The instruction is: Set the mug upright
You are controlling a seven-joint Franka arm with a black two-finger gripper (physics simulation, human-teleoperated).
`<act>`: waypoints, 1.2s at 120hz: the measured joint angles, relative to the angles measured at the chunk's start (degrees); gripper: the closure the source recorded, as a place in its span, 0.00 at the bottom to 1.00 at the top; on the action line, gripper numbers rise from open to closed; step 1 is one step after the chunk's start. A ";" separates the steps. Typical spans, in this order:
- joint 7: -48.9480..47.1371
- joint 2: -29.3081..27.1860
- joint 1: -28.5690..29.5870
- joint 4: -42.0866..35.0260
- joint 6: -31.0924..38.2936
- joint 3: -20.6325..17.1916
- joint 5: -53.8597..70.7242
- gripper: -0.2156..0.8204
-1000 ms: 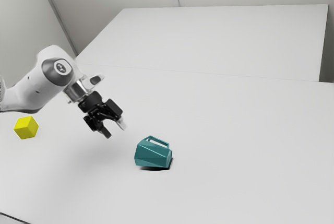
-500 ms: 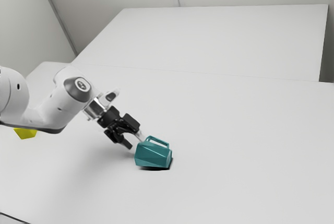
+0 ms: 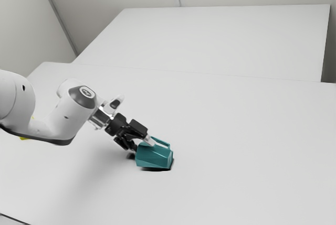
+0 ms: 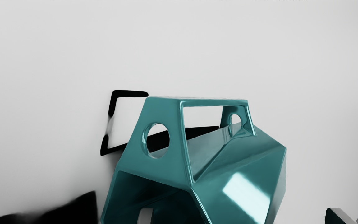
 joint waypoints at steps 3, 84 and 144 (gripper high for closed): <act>0.29 0.00 -0.19 -0.10 0.03 0.00 -0.42 0.21; 6.01 -1.38 -0.07 -3.59 -0.62 0.00 -7.24 0.41; 8.47 -1.34 -0.70 -4.46 -0.76 0.00 -10.79 0.76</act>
